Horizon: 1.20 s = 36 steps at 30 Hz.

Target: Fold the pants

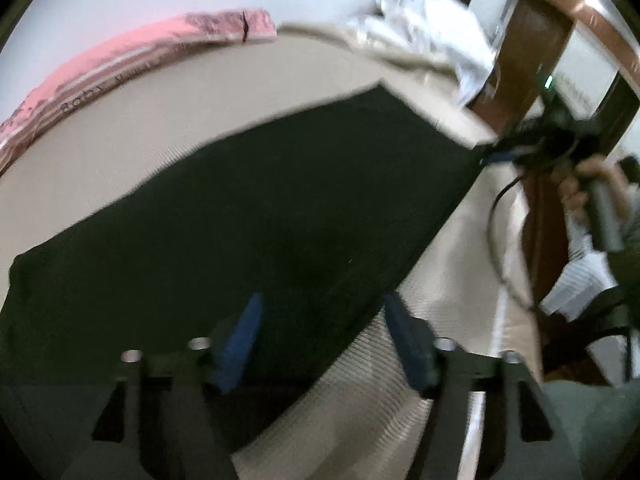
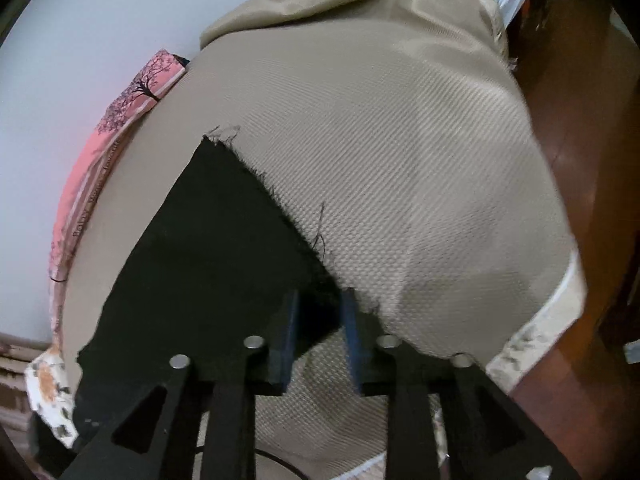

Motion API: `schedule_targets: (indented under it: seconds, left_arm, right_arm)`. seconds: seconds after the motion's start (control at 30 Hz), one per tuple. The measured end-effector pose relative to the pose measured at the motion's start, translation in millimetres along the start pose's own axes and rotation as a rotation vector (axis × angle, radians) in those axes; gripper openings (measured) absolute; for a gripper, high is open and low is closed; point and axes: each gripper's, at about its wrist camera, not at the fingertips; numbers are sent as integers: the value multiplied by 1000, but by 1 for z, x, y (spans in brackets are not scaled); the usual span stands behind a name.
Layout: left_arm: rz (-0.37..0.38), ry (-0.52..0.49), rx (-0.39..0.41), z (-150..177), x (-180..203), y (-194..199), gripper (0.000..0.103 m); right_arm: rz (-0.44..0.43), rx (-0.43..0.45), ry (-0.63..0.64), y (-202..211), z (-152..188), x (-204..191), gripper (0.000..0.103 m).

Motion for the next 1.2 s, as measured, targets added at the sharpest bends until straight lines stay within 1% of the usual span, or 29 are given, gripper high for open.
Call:
schedule_targets:
  seconds: [0.03, 0.07, 0.1, 0.13, 0.2, 0.23, 0.27, 0.3, 0.33, 0.37, 0.43, 0.53, 0.6, 0.67, 0.7, 0.73, 0.77, 0.83, 0.93, 1.0, 1.03, 1.13, 1.17, 1.2]
  left_arm:
    - [13, 8, 24, 1, -5, 14, 70]
    - [7, 15, 45, 2, -10, 25, 70]
    - [-16, 23, 67, 3, -16, 35, 71]
    - [-58, 34, 88, 4, -25, 45, 72]
    - [-172, 84, 128, 9, -48, 64, 73]
    - [-235, 121, 140, 12, -62, 72, 73]
    - [-277, 157, 147, 16, -75, 78, 73]
    - [-314, 197, 151, 20, -87, 84, 73]
    - [-362, 255, 151, 26, -104, 91, 73]
    - [-389, 296, 153, 31, -115, 96, 73]
    - [-454, 394, 155, 45, -141, 109, 73]
    - [-528, 473, 159, 66, -164, 119, 73]
    - [-549, 522, 157, 82, -181, 129, 73]
    - [-558, 566, 155, 95, -195, 135, 73]
    - [-561, 580, 151, 101, -200, 136, 73]
    - [-565, 590, 145, 105, -203, 137, 73]
    - [-567, 601, 136, 111, -206, 137, 73]
    - [-557, 616, 126, 122, -213, 139, 73]
    - [-544, 601, 117, 129, -221, 140, 73]
    - [-530, 584, 111, 133, -221, 138, 73]
    - [-530, 571, 105, 134, -220, 137, 73]
    - [-542, 533, 102, 135, -215, 136, 73]
    - [-543, 530, 103, 135, -214, 136, 73]
    - [-540, 530, 105, 136, -214, 136, 73]
  right_arm:
    - [2, 15, 6, 5, 0, -1, 25]
    - [12, 32, 15, 12, -2, -4, 25]
    - [19, 46, 30, 17, -3, -8, 25]
    - [21, 68, 57, 24, -5, -15, 25]
    - [2, 100, 122, 34, -9, -35, 25]
    - [-25, 99, 164, 36, -10, -51, 26]
    - [-52, 90, 198, 35, -10, -64, 27]
    - [-85, 73, 240, 33, -9, -80, 28]
    - [-129, 43, 309, 27, -6, -105, 28]
    - [-149, 24, 355, 22, -2, -122, 28]
    - [-229, -53, 455, 4, 9, -167, 29]
    - [-330, -175, 593, -24, 29, -235, 29]
    - [-400, -246, 691, -43, 45, -285, 29]
    - [-433, -296, 761, -57, 59, -325, 29]
    - [-463, -344, 808, -68, 69, -351, 32]
    - [-471, -380, 849, -74, 80, -367, 34]
    - [-466, -394, 883, -80, 87, -384, 37]
    - [-479, -427, 968, -94, 104, -419, 37]
    - [-490, -484, 1047, -114, 125, -463, 38]
    - [-484, -502, 1093, -126, 137, -481, 39]
    - [-478, -529, 1131, -134, 144, -489, 39]
    - [-451, -584, 1182, -154, 160, -504, 39]
    - [-446, -604, 1191, -158, 162, -506, 38]
    - [-451, -629, 1192, -163, 163, -507, 34]
Point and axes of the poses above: each gripper's, at about its wrist camera, not at the fingertips, and y roughly against the way its jaws point, x to its right, z to its underside, and after that the axes turned 1 degree about -x, right-handed
